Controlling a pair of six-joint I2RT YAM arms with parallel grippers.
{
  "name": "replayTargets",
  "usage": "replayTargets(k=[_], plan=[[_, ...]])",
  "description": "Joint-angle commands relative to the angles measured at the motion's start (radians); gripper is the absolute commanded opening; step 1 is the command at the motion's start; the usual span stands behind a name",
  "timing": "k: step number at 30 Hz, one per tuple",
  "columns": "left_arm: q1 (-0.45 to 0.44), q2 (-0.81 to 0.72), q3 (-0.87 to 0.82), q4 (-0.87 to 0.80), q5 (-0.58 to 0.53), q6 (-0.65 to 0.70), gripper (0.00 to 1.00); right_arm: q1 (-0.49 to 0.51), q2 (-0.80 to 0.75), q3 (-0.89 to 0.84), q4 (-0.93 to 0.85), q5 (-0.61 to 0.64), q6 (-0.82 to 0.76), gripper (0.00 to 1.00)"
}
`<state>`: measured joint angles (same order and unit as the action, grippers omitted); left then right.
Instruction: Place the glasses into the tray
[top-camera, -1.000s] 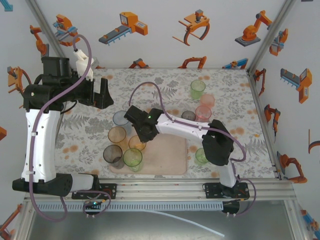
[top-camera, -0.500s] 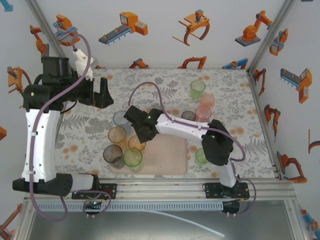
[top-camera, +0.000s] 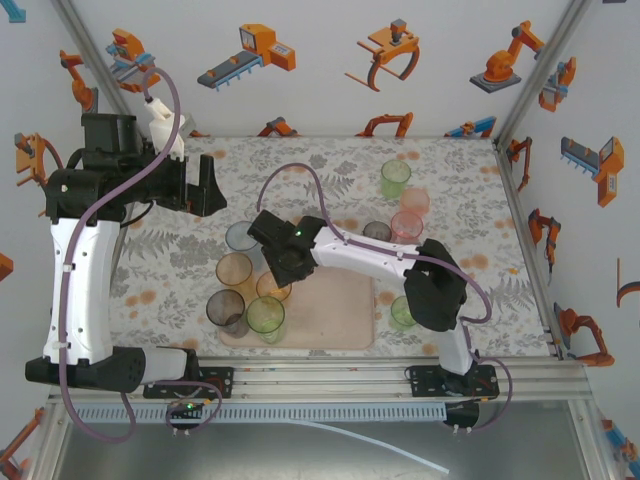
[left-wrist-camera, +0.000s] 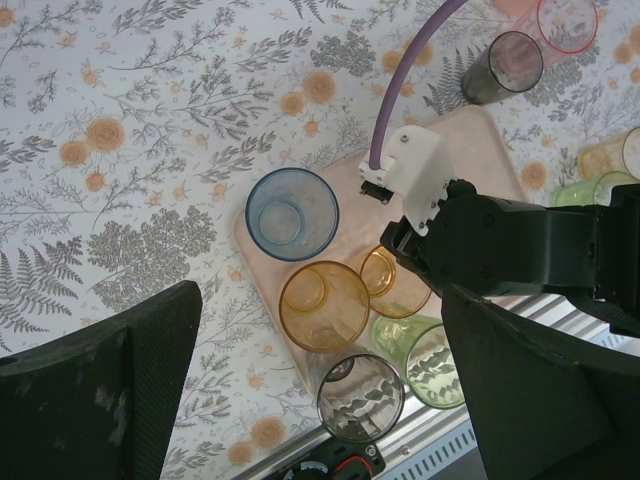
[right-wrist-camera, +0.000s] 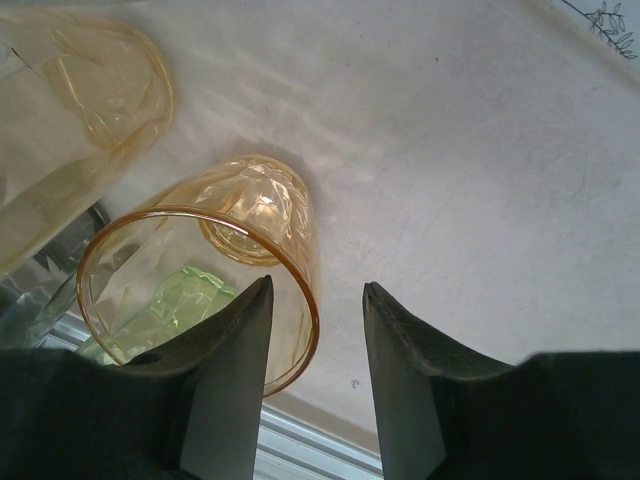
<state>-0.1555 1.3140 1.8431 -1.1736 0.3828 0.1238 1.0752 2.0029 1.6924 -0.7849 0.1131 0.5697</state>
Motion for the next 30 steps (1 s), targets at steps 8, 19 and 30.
replayTargets(k=[8,19,30], plan=[[0.008,-0.027,0.008,0.01,0.011,-0.008,0.97,-0.002,-0.038,0.097,-0.084,0.03,-0.052,0.44],[0.011,-0.038,0.001,0.009,0.01,-0.006,0.97,-0.028,-0.058,0.148,-0.132,0.043,-0.08,0.45],[0.012,-0.047,-0.005,0.005,0.017,0.019,0.97,-0.119,-0.154,0.283,-0.29,0.097,-0.098,0.45]])
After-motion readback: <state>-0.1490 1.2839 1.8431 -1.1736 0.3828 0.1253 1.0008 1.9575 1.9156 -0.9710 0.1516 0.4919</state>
